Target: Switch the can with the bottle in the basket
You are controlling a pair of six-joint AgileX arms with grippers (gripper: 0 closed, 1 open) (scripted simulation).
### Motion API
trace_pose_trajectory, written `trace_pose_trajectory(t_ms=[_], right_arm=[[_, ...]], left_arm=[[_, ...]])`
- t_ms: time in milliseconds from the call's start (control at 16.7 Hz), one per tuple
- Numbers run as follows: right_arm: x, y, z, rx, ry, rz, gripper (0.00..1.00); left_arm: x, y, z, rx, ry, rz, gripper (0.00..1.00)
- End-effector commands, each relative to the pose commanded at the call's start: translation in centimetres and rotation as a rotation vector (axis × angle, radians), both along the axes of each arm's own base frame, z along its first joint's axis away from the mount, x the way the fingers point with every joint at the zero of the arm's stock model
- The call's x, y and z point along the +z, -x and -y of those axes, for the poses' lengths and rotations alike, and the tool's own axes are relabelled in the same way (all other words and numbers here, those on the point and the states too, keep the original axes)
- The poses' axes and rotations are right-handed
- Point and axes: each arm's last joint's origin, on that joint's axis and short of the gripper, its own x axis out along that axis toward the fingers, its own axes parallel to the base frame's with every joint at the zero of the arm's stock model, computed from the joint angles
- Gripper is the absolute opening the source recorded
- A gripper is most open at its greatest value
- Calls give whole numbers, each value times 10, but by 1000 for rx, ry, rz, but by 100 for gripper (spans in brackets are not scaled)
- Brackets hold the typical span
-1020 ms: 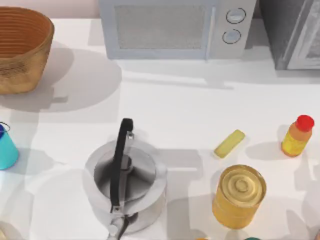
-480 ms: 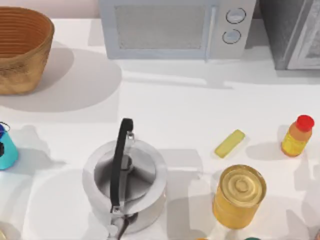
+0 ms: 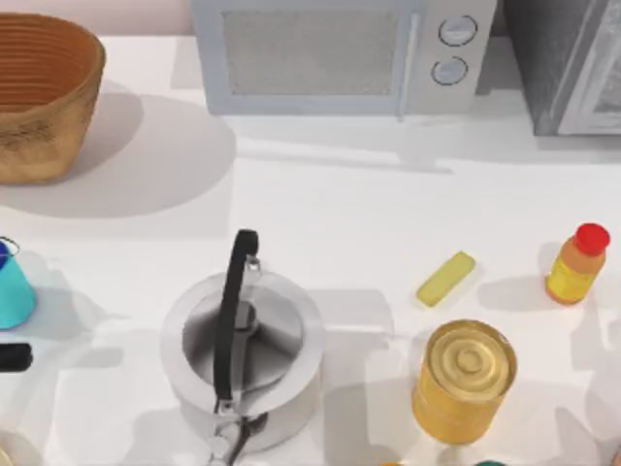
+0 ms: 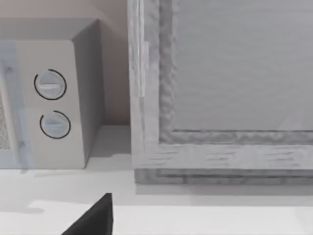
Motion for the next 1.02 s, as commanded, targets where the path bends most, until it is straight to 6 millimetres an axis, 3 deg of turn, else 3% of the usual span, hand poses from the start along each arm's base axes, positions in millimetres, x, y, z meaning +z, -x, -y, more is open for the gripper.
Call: trace_pose_trajectory(t_ms=[480, 780, 1020], right_arm=[[0, 0, 0, 0, 0, 0, 100], [0, 0, 0, 0, 0, 0, 100], [0, 0, 0, 0, 0, 0, 100]], left_arm=[[2, 0, 0, 0, -5, 4, 0], [42, -9, 1, -37, -41, 67, 0], [80, -29, 3, -99, -69, 123, 0]])
